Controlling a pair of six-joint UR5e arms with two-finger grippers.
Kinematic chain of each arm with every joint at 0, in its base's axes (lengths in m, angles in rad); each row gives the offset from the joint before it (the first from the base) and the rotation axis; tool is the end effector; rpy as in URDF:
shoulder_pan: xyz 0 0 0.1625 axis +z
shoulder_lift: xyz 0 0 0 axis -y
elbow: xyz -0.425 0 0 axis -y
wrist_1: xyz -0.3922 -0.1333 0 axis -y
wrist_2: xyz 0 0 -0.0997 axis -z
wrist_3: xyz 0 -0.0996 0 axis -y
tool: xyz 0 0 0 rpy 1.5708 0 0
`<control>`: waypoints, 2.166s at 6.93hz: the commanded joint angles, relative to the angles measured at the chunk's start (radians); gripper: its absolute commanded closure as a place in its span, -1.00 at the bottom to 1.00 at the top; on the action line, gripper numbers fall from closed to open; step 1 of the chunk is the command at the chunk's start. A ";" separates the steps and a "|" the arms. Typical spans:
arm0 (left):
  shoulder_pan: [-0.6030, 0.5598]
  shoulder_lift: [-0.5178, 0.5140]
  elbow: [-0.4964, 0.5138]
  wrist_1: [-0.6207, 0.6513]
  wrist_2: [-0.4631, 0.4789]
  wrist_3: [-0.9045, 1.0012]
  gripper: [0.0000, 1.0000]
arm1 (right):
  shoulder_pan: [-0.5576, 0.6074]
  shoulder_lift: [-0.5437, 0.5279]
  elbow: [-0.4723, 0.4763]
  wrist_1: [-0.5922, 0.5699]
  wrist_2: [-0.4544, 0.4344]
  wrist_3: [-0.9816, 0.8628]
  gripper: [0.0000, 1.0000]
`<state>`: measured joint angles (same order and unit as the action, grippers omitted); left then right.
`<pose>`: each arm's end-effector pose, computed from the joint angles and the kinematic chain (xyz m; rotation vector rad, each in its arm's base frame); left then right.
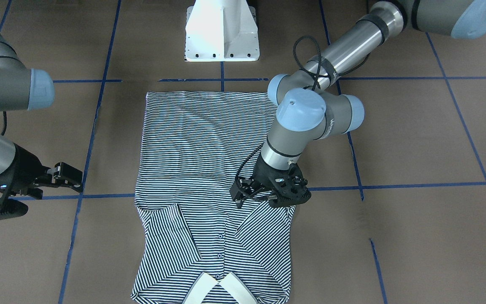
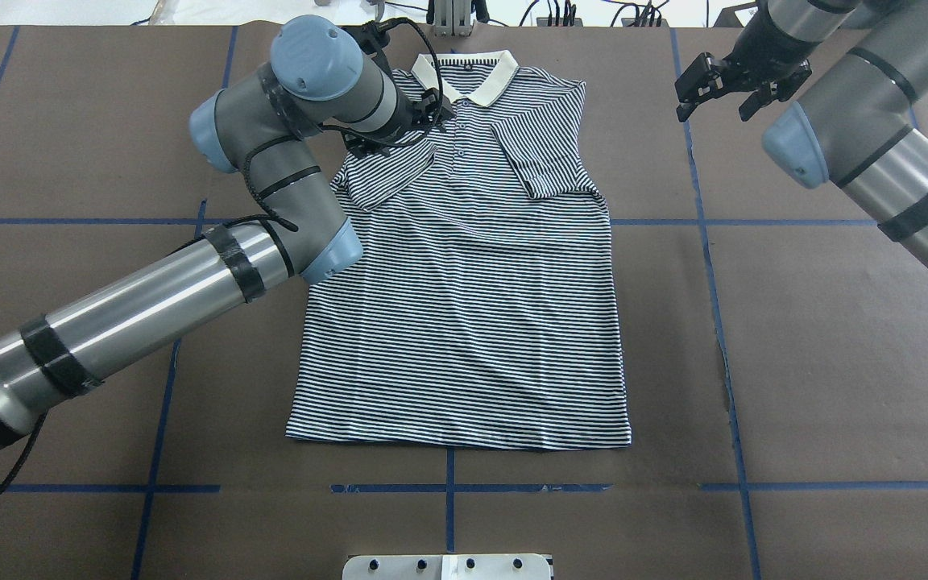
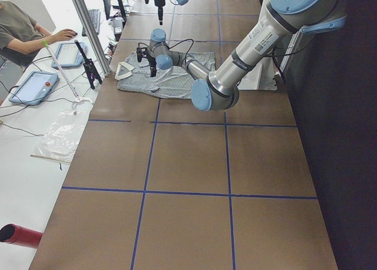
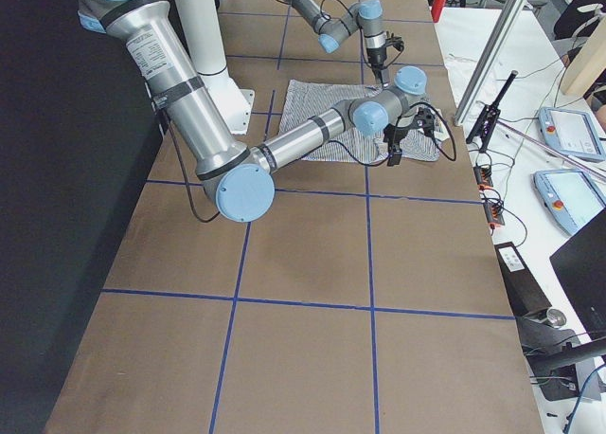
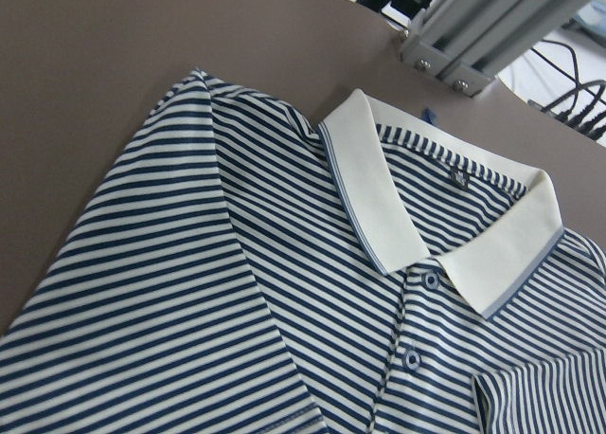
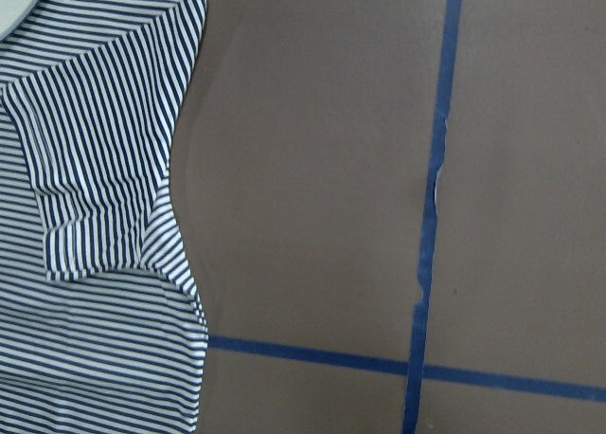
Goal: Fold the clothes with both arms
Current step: 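Move both grippers to the hem corners nearest the robot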
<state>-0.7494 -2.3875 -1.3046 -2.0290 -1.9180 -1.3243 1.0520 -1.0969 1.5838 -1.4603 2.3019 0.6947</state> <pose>0.5007 -0.6017 0.2139 0.1986 1.0308 -0.2810 -0.2716 -0.6104 0.3624 0.0641 -0.9056 -0.0546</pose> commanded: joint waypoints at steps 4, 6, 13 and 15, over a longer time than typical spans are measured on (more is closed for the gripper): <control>-0.001 0.419 -0.590 0.161 -0.030 0.209 -1.00 | -0.547 -0.489 0.500 0.258 -0.527 0.691 -1.00; 0.002 0.421 -0.611 0.162 -0.033 0.206 -1.00 | -0.783 -0.463 0.505 0.265 -0.712 0.882 -1.00; 0.009 0.409 -0.598 0.161 -0.039 0.171 -1.00 | -0.810 -0.334 0.410 0.153 -0.699 0.867 -0.98; 0.009 0.407 -0.596 0.161 -0.039 0.171 -1.00 | -0.801 -0.337 0.406 0.152 -0.697 0.867 -0.92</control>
<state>-0.7409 -1.9798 -1.9022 -1.8682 -1.9573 -1.1536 0.2463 -1.4331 1.9918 -1.3073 1.6029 1.5620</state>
